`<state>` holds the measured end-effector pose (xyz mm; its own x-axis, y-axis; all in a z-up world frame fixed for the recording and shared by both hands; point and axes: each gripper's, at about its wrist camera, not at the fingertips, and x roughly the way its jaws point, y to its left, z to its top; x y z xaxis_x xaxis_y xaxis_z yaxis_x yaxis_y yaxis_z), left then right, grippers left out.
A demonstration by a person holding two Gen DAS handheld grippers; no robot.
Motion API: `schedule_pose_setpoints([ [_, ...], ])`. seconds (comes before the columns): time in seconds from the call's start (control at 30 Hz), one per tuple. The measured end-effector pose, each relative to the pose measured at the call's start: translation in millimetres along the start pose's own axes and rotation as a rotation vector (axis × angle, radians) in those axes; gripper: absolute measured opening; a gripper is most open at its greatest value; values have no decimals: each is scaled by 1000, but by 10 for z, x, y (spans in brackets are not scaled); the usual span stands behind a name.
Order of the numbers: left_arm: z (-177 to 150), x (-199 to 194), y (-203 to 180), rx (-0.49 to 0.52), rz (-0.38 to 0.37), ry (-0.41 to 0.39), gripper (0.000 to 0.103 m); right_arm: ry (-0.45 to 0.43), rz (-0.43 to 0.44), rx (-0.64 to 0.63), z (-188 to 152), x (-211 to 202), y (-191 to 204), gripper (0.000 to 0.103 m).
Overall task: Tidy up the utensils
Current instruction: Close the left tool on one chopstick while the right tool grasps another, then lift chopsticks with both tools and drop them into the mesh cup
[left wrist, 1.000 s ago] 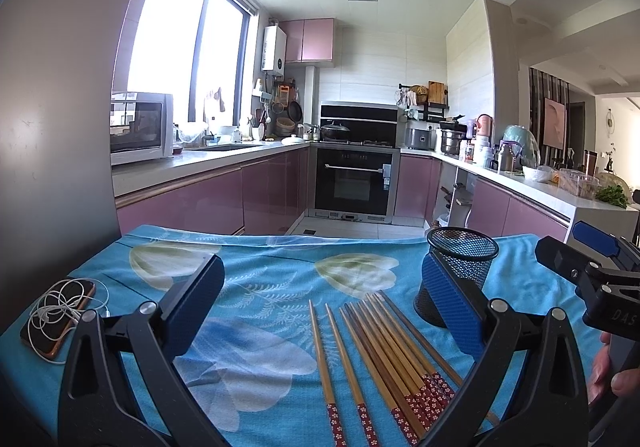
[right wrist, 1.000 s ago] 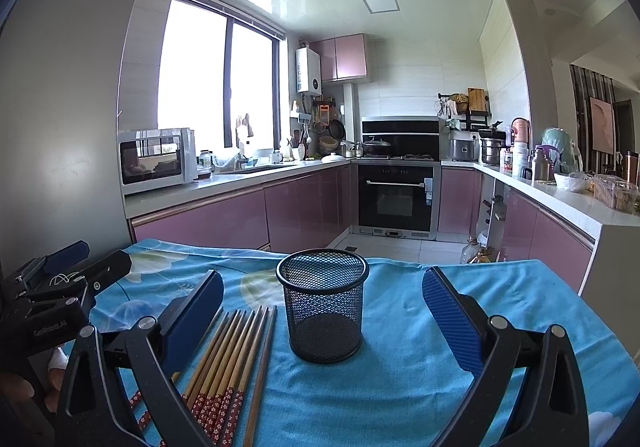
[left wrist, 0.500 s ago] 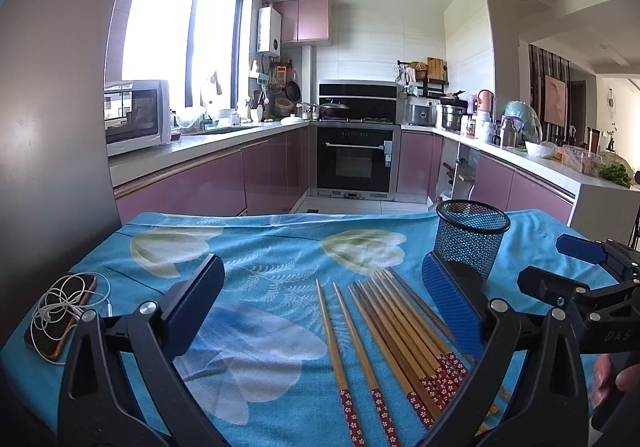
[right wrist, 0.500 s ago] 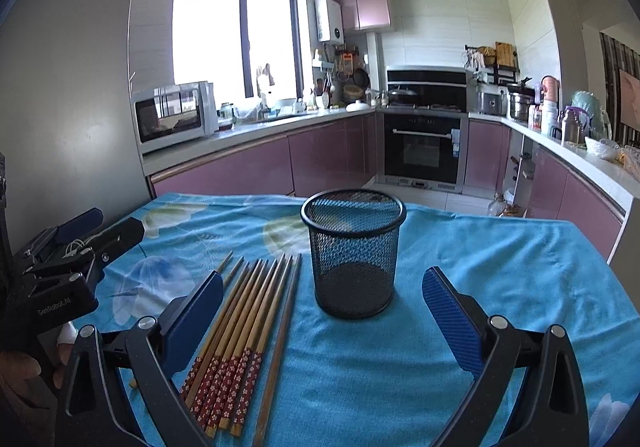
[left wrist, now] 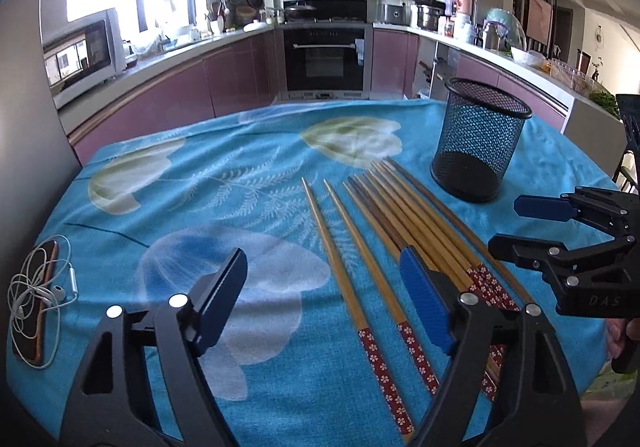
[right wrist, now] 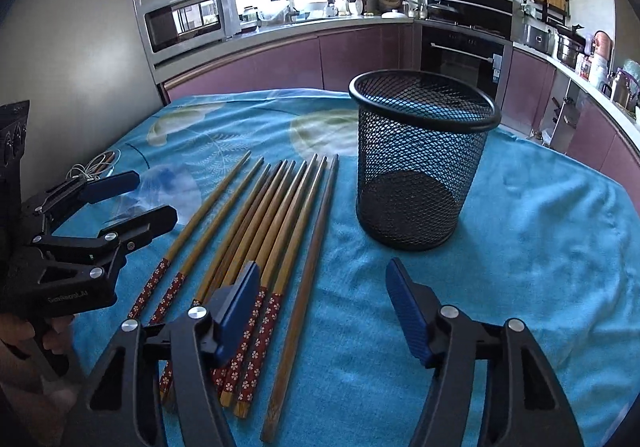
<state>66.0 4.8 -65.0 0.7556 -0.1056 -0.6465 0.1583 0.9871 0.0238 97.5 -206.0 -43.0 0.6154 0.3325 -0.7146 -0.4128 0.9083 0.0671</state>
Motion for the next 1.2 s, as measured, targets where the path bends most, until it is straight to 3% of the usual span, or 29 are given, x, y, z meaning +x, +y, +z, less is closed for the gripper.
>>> schedule_pose_setpoints([
  [0.27,-42,337,1,-7,-82,124,48,86,10,2,64,238,-31,29],
  [0.53,51,456,37,-41,-157,166,31,100,-13,-46,197,400,37,27],
  [0.77,63,506,94,-59,-172,190,26,103,38,34,220,416,-93,9],
  [0.83,76,528,82,-55,-165,191,24,105,62,65,218,415,-125,8],
  [0.93,93,534,92,-72,-155,193,11,97,84,79,195,387,-133,6],
  [1.2,85,426,115,-99,-122,153,8,44,131,73,215,171,-115,6],
])
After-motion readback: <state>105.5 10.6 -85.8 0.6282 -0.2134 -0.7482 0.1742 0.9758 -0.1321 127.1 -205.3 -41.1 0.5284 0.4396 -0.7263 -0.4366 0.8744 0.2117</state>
